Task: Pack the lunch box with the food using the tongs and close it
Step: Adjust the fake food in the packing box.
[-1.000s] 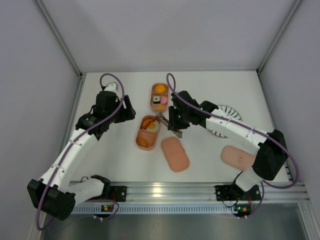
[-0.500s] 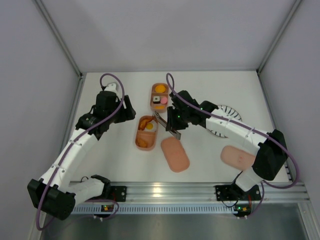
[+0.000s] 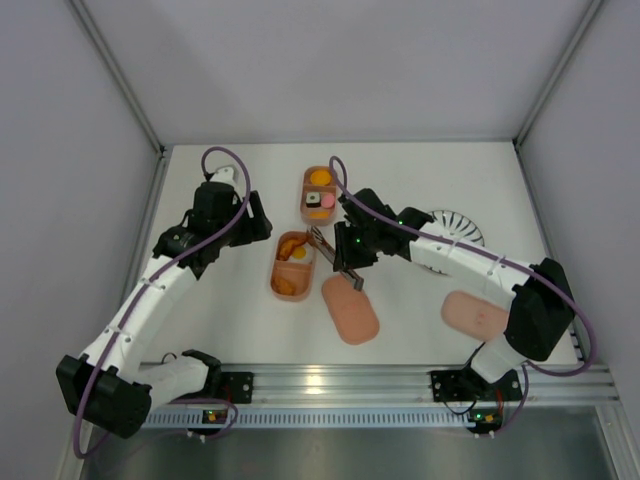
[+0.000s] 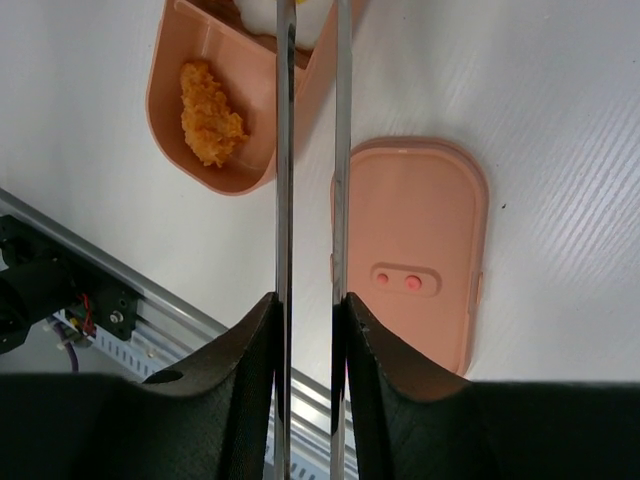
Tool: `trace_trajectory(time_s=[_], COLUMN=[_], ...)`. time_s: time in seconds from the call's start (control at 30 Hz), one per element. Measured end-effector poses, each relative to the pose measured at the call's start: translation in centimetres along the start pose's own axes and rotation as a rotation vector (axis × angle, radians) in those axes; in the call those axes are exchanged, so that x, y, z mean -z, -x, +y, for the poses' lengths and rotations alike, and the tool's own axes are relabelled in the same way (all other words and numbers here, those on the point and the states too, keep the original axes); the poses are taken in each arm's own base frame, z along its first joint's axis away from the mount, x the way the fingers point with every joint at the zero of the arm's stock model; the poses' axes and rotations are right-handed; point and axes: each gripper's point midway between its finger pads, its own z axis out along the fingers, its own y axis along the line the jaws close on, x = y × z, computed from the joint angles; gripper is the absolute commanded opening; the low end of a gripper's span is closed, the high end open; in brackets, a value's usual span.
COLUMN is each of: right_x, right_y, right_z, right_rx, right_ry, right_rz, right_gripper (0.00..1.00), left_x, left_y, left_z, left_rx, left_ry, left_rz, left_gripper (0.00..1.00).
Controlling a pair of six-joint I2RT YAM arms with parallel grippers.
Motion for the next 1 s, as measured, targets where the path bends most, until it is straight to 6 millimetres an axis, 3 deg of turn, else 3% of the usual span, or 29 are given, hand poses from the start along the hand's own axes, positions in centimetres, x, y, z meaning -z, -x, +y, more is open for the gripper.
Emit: trace_trajectory(time_s=[0.3,1.0], right_x=[0.0,0.6], right_y=[0.0,0.9], right_z=[0.0,1.2], right_rx=[0.0,-0.011], right_ry=[0.002,0.036], right_rz=[0.002,-0.013], right_gripper=[0.36,0.36], left_x=[0.0,0.0], left_y=[0.1,0.1], left_z=[0.0,-0.1], left_rx=[0.0,0.0], left_ry=[-0.001,-0.002], left_rz=[-0.002,-0.005], left_gripper=[0.73,0.74])
